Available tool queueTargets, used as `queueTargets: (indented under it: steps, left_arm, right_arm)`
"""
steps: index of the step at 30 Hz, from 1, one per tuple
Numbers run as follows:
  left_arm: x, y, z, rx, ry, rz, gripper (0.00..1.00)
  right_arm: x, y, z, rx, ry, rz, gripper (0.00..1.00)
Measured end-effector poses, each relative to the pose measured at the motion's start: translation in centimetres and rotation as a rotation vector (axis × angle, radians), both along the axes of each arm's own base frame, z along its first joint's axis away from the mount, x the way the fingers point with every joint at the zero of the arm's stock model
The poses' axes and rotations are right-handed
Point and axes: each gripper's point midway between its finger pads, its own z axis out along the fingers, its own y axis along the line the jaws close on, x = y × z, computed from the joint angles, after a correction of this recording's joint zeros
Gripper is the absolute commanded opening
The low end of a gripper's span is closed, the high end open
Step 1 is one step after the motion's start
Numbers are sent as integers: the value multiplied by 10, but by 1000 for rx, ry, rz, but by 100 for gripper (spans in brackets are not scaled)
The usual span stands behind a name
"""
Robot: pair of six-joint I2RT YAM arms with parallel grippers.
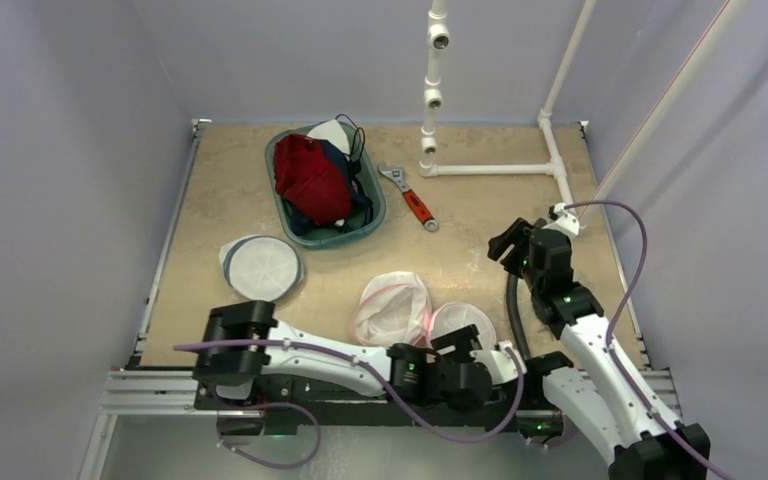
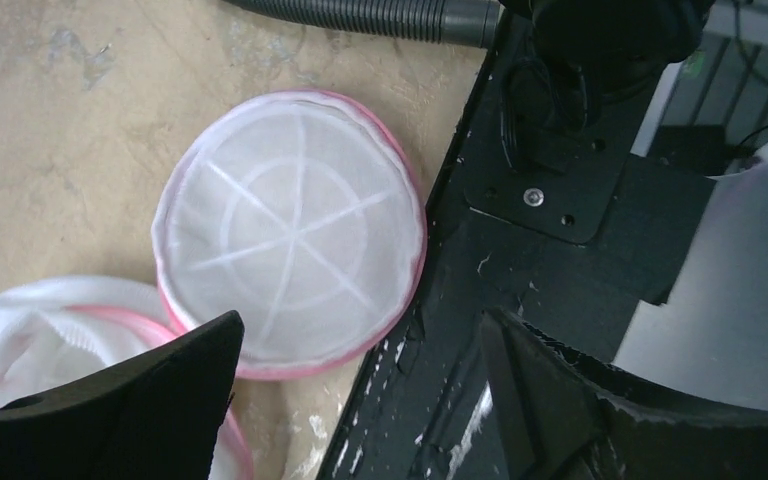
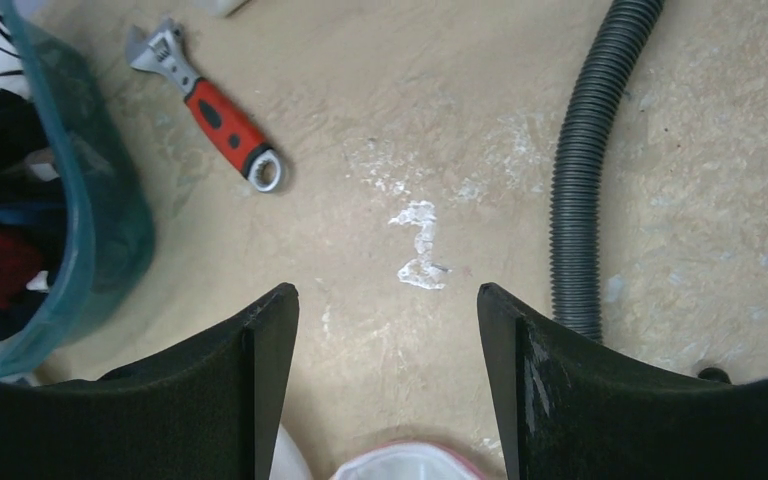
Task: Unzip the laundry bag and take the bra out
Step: Close the laundry bag at the center of the board.
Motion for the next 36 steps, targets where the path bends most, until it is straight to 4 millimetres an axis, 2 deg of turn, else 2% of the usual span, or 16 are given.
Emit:
queueTargets:
  steps: [7,11,15,21,25,28,29,36]
  left_arm:
    - [6,-34,-42,107,-70,-14,85]
    - [11,-44,-63,151,-107,0,81]
    - [16,-44,-78,192,-128,13,68]
    - [18,-41,-83,211,-137,19,48]
    - [18,-40,-83,212,-137,19,25]
    - [18,-41,-84,206,-138,21,4]
    - [19,-40,-85,204,-139,26,0]
    - [35,-33,-85,167,-156,94,0]
  right_arm:
    - [-5,5,20,55,-65,14,69]
    - [-8,9,23,79,-75,29,69]
    - [-11,13,25,102,-81,45,69]
    - [-13,14,27,109,-83,53,68]
    - [-15,17,30,121,-92,65,68]
    - [-15,16,31,123,-97,65,68]
    - [-16,17,32,123,-99,66,68]
    - [-18,16,33,123,-99,66,69]
